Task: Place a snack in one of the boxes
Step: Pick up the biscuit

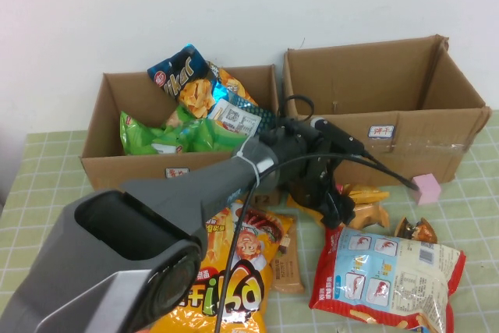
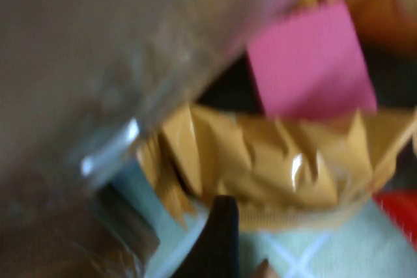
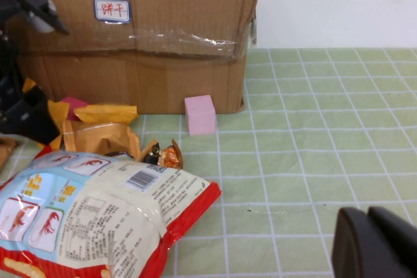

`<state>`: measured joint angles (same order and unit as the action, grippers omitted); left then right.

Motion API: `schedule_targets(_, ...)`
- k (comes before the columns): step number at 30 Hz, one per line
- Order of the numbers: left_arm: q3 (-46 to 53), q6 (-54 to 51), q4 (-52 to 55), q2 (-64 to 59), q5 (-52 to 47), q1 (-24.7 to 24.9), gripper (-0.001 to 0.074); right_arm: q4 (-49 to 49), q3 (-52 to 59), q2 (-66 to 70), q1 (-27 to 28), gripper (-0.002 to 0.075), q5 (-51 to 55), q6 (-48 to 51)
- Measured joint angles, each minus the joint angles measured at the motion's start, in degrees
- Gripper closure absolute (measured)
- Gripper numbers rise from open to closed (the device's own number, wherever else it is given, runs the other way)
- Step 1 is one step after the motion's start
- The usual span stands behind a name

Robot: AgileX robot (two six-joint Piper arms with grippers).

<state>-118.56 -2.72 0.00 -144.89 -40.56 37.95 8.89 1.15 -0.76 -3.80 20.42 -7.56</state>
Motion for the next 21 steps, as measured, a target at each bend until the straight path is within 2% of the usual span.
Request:
schedule_targets(16, 0.0, 3.72, 2.68, -0.95, 4.69, 0.61, 0.0051, 0.0, 0.0, 0.0, 0.0, 0.0728, 0.0, 0.0)
schedule_targets(18, -0.14, 4.28, 3.03, -1.66, 4.68, 0.64, 0.01, 0.0, 0.0, 0.0, 0.0, 0.0728, 0.0, 0.0)
schedule_targets(21, -0.25, 5.5, 4.62, -2.48, 4.68, 0.64, 0.0248, 0.0, 0.0, 0.0, 0.0, 0.0728, 0.0, 0.0)
